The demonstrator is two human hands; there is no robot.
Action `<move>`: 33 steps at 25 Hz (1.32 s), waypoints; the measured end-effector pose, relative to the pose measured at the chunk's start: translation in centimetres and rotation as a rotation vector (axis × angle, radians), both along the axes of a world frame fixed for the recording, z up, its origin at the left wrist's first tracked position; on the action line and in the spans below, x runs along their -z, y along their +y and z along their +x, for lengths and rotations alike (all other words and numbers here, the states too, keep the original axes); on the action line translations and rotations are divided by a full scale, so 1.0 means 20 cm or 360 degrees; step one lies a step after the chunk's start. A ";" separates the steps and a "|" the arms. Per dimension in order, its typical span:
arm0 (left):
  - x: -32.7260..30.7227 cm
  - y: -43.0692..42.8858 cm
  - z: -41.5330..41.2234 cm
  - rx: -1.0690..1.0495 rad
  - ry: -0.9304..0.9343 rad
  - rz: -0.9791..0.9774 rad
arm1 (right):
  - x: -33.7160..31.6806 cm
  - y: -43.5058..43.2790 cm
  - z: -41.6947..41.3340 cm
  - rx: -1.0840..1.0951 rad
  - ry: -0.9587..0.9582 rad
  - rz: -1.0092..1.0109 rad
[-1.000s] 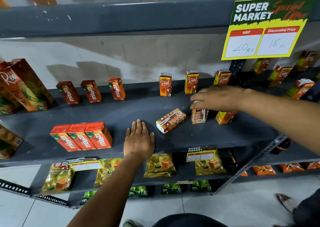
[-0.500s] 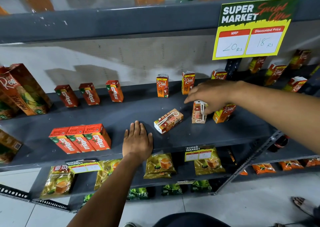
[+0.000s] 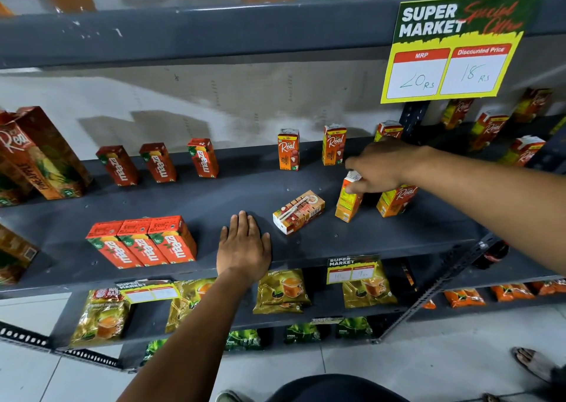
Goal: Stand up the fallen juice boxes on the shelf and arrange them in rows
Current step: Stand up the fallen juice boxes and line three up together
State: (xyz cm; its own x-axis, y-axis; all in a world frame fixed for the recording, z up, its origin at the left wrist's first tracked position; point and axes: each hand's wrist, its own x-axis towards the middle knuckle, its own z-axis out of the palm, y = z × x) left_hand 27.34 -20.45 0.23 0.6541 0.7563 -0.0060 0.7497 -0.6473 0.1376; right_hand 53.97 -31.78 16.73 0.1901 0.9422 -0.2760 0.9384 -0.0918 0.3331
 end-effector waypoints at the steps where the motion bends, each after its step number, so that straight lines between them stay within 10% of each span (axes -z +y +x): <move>1: 0.00 0.00 0.00 -0.0002 0.0002 0.0001 | 0.01 0.00 -0.01 0.0025 -0.0015 0.0018; 11: 0.02 0.01 0.00 -0.0011 0.0004 0.0009 | 0.00 0.03 -0.11 0.0264 -0.0081 0.0044; 24: 0.00 0.05 -0.05 0.0137 0.0071 -0.0041 | 0.21 0.30 -0.40 -0.0348 -0.0124 -0.0119; 33: 0.01 0.04 -0.04 0.0112 0.0022 -0.0015 | 0.34 0.37 -0.42 -0.0088 0.0700 0.0432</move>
State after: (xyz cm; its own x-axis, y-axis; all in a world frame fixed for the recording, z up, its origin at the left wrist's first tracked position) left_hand 26.49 -19.67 0.11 0.7056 0.7083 -0.0227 0.7042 -0.6973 0.1339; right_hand 45.61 -24.37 9.95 0.0592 0.9962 -0.0632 0.9902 -0.0666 -0.1228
